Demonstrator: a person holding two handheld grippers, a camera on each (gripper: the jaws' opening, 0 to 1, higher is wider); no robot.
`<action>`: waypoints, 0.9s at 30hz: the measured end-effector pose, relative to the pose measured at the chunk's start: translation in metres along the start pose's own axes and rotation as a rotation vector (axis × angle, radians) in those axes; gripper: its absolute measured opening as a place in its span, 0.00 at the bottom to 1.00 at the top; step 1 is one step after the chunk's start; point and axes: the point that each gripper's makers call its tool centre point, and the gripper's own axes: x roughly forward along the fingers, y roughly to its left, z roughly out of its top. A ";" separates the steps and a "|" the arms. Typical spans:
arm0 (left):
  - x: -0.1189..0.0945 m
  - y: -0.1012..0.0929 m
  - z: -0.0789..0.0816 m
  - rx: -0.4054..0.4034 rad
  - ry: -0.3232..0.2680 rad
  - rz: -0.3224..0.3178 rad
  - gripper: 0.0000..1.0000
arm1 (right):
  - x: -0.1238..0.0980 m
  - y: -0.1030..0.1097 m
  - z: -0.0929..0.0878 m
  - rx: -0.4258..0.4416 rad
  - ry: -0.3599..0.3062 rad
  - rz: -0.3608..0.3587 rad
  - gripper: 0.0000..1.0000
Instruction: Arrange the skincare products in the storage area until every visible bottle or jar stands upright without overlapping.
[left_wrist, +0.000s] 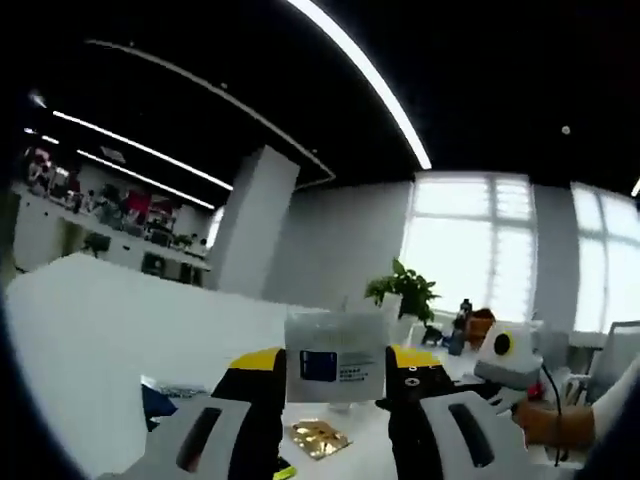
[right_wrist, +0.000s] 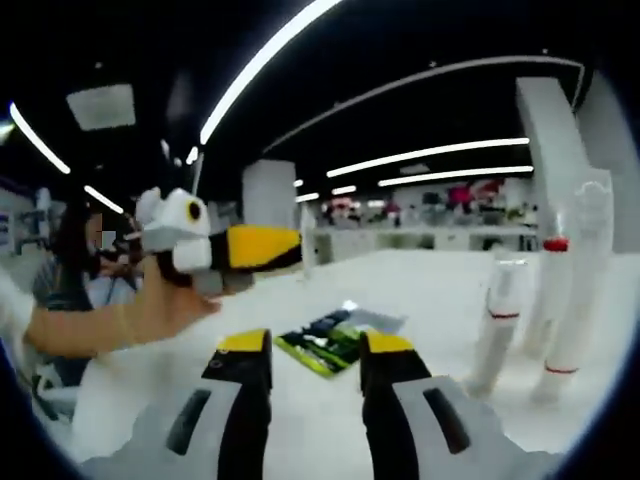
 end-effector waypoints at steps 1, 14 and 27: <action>0.001 0.000 0.000 -0.026 -0.018 -0.004 0.40 | -0.001 -0.003 0.002 0.004 -0.014 -0.013 0.28; -0.004 -0.006 -0.045 -0.060 0.119 -0.021 0.40 | 0.003 0.004 0.001 -0.038 -0.030 0.008 0.15; -0.004 -0.005 -0.076 0.111 0.278 -0.034 0.41 | 0.008 -0.002 -0.022 -0.039 0.074 -0.004 0.00</action>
